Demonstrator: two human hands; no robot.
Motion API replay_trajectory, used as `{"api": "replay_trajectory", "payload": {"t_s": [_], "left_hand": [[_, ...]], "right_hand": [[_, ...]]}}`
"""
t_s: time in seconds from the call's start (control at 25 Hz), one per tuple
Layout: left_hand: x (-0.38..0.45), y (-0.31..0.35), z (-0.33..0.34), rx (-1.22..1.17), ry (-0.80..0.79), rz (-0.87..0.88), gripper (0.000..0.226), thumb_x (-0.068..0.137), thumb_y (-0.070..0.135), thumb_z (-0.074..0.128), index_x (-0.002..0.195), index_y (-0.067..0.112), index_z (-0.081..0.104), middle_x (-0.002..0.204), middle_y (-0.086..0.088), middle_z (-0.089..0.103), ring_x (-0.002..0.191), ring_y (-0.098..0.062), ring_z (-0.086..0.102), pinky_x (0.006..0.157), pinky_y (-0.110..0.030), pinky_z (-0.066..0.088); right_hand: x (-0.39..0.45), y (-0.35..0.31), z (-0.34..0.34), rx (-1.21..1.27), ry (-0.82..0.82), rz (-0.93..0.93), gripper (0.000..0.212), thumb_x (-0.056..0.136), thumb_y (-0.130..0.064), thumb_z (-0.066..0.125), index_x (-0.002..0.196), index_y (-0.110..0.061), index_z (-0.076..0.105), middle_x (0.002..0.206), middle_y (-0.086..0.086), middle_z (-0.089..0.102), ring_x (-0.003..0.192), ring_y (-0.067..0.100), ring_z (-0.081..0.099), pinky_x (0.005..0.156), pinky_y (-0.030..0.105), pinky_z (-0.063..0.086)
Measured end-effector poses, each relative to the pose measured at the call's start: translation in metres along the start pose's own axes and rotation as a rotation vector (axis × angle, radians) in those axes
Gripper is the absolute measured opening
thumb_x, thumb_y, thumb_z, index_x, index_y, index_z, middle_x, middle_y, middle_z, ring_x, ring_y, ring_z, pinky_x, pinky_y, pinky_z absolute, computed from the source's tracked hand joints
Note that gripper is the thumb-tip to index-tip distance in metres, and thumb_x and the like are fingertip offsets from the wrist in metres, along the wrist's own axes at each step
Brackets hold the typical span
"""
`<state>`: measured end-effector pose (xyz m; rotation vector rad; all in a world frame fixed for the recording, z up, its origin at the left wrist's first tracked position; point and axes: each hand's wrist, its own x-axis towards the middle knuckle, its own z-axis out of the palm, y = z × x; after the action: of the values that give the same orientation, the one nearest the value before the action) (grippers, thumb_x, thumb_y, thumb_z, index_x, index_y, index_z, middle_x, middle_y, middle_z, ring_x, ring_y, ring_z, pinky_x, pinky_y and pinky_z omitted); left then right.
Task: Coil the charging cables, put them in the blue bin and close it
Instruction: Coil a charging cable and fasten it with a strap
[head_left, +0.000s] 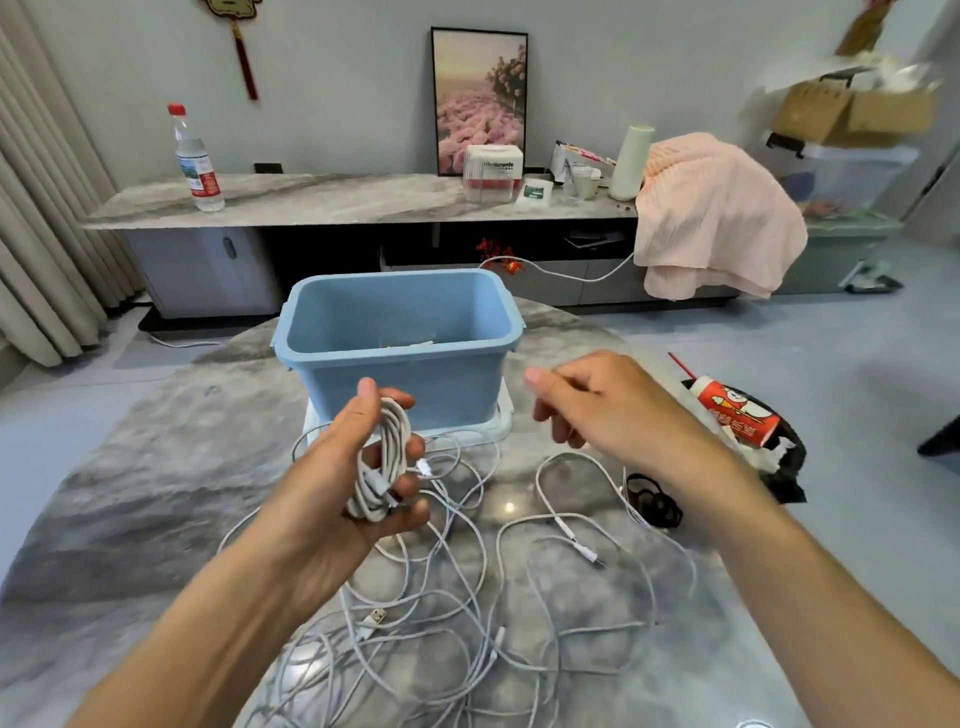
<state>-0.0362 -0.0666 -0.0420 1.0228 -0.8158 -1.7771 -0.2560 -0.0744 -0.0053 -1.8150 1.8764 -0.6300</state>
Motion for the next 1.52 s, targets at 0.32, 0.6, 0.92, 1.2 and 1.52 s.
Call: {"api": "replay_trajectory", "payload": {"t_s": [0.32, 0.6, 0.92, 1.2, 1.52], "left_hand": [[-0.004, -0.006, 0.003, 0.026, -0.033, -0.002, 0.013, 0.076, 0.027, 0.070, 0.089, 0.028, 0.066, 0.073, -0.004, 0.053, 0.047, -0.013, 0.039, 0.050, -0.025, 0.037], [-0.003, -0.002, 0.000, -0.006, -0.017, -0.017, 0.022, 0.074, 0.027, 0.068, 0.096, 0.026, 0.064, 0.071, -0.004, 0.054, 0.046, -0.014, 0.038, 0.046, -0.023, 0.037], [-0.006, -0.001, 0.002, -0.013, -0.044, -0.014, 0.020, 0.075, 0.027, 0.068, 0.094, 0.025, 0.065, 0.072, -0.005, 0.054, 0.047, -0.014, 0.037, 0.047, -0.023, 0.031], [-0.008, -0.006, 0.005, 0.131, 0.032, 0.090, 0.026, 0.071, 0.009, 0.076, 0.092, 0.022, 0.066, 0.069, -0.005, 0.054, 0.048, -0.015, 0.040, 0.046, -0.023, 0.035], [-0.005, -0.022, 0.013, 0.658, 0.034, 0.497, 0.037, 0.076, -0.013, 0.068, 0.090, 0.020, 0.061, 0.077, 0.006, 0.069, 0.068, -0.008, 0.062, 0.065, -0.021, 0.051]], "right_hand": [[0.029, 0.191, 0.026, -0.214, -0.058, 0.505, 0.014, 0.083, -0.028, 0.075, 0.073, -0.032, 0.066, 0.098, -0.002, 0.074, 0.091, 0.019, 0.065, 0.075, 0.026, 0.047], [0.046, 0.183, 0.034, -0.119, 0.068, 0.575, 0.008, 0.078, -0.015, 0.071, 0.070, -0.014, 0.071, 0.084, 0.007, 0.072, 0.082, 0.025, 0.065, 0.073, 0.033, 0.053], [0.054, 0.142, 0.021, 0.208, 0.158, 0.468, 0.005, 0.087, -0.007, 0.062, 0.086, -0.012, 0.060, 0.079, 0.010, 0.072, 0.067, 0.021, 0.066, 0.051, 0.026, 0.041], [0.036, 0.069, 0.024, 0.678, 0.096, 0.341, 0.012, 0.088, -0.003, 0.064, 0.093, -0.013, 0.063, 0.075, 0.006, 0.073, 0.060, 0.013, 0.062, 0.053, 0.026, 0.045], [-0.001, -0.022, 0.064, 1.041, -0.200, 0.161, 0.013, 0.086, 0.003, 0.066, 0.091, -0.009, 0.066, 0.074, 0.011, 0.065, 0.054, 0.017, 0.055, 0.047, 0.024, 0.041]]}}
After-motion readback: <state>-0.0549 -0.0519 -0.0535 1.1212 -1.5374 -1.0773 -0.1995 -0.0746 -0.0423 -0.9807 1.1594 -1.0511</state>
